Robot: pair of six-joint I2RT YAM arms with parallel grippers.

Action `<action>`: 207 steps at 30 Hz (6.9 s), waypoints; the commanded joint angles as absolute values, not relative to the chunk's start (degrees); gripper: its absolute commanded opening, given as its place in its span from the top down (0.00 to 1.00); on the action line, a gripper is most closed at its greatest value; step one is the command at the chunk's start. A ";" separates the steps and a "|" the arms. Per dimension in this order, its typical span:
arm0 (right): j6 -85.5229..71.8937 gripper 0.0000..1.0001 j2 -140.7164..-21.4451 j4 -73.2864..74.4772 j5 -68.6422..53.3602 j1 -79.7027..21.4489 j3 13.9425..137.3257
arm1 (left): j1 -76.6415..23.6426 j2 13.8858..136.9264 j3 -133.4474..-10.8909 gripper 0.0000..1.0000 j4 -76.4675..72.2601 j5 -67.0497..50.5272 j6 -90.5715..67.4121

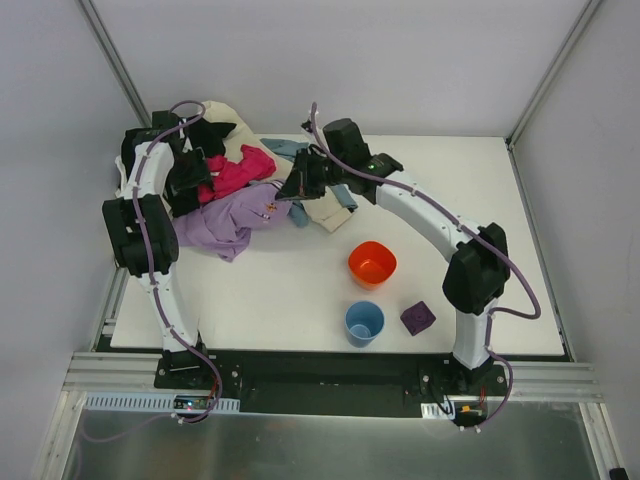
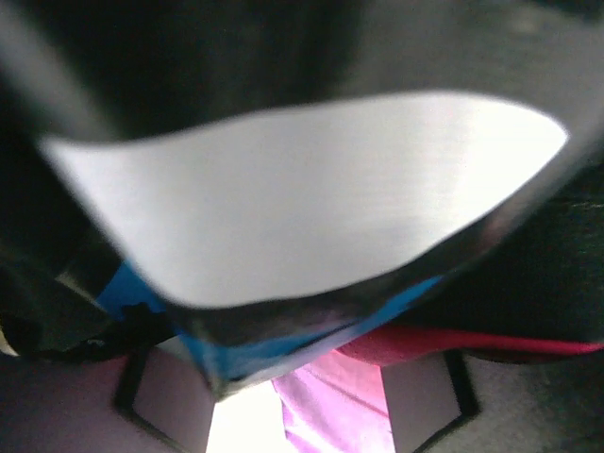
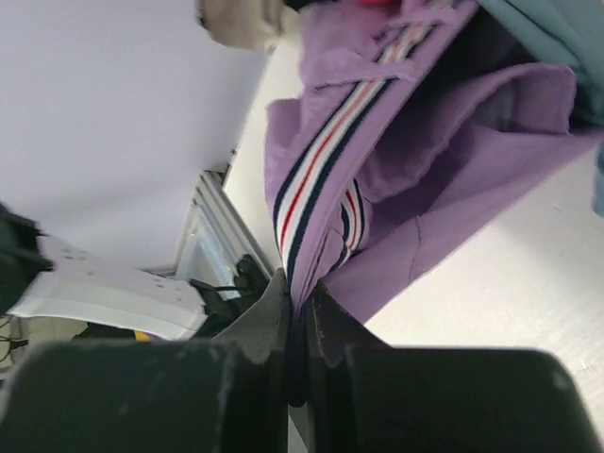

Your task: Pick out a specific cloth from the pile

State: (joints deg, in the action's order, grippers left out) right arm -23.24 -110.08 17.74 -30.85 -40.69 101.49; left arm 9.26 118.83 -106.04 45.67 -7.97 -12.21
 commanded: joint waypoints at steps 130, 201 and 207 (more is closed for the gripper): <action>-19.94 0.04 -83.94 28.58 -21.35 0.45 73.32 | -5.62 93.43 -92.11 0.01 41.05 -14.15 -8.70; -55.45 1.00 -106.70 -1.30 -38.15 -0.27 141.77 | -5.62 92.55 -84.99 0.02 37.53 -14.15 -7.82; -57.82 0.99 -103.01 -2.90 -34.10 5.18 140.98 | -5.62 92.81 -84.64 0.02 37.44 -14.59 -8.09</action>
